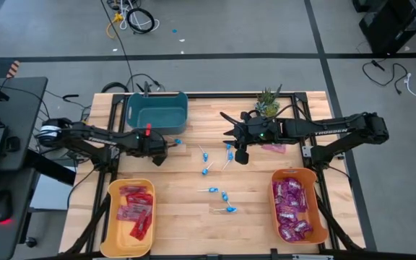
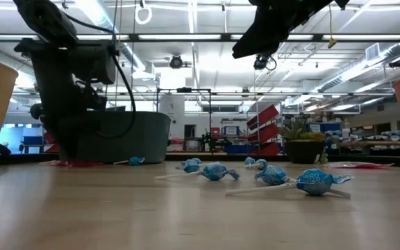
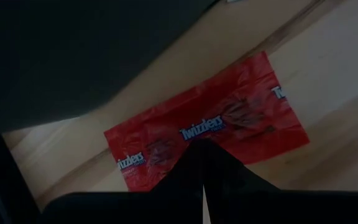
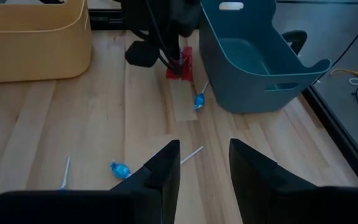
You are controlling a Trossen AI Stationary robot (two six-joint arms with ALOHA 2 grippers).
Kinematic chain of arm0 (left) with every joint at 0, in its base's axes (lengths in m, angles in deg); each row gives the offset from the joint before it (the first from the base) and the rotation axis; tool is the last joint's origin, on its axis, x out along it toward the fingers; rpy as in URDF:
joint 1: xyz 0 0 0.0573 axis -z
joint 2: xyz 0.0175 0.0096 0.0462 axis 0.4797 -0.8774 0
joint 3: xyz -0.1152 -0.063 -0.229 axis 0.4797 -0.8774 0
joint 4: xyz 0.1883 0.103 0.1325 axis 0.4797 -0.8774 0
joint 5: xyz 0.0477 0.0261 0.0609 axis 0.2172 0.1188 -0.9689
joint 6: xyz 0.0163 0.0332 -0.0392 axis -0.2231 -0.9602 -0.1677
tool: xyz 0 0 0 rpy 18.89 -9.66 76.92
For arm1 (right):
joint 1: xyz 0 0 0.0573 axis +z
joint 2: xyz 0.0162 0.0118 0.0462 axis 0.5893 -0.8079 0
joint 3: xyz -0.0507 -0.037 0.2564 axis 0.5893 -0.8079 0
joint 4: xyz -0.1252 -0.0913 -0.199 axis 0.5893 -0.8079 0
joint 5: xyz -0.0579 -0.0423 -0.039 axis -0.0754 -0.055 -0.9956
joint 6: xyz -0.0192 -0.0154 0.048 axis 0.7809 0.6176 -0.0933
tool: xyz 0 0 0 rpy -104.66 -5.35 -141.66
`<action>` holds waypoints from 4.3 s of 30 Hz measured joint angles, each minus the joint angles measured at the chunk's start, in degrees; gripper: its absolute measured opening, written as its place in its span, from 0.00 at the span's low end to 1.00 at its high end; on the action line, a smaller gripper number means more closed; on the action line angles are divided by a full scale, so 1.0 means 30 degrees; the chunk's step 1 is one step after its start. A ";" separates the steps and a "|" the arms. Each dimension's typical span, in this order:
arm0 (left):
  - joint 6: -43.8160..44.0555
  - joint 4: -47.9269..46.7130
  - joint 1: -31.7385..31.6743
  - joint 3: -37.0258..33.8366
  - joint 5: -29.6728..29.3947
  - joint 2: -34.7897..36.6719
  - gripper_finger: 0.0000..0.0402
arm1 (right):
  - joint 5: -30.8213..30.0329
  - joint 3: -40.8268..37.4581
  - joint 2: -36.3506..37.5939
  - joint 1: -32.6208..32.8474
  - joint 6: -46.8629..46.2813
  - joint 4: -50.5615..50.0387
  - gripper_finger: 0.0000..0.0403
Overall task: Sort candy
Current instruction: Put the red candy into the yellow bin
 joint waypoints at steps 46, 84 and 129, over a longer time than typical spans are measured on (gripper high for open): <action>-0.0953 0.8342 0.3188 -0.0015 0.5370 -0.1659 0.00 | 0.0172 0.0000 -0.0012 0.0043 -0.0248 0.0720 0.31; -0.9091 0.6820 0.4787 0.1763 0.1478 0.8981 0.00 | -0.0015 0.3841 -1.4030 0.2295 0.0970 1.3823 0.31; -1.3608 0.8295 0.4793 0.1763 0.1085 1.4424 0.00 | -0.0728 0.5457 -1.6848 0.2950 -0.0262 1.4469 0.69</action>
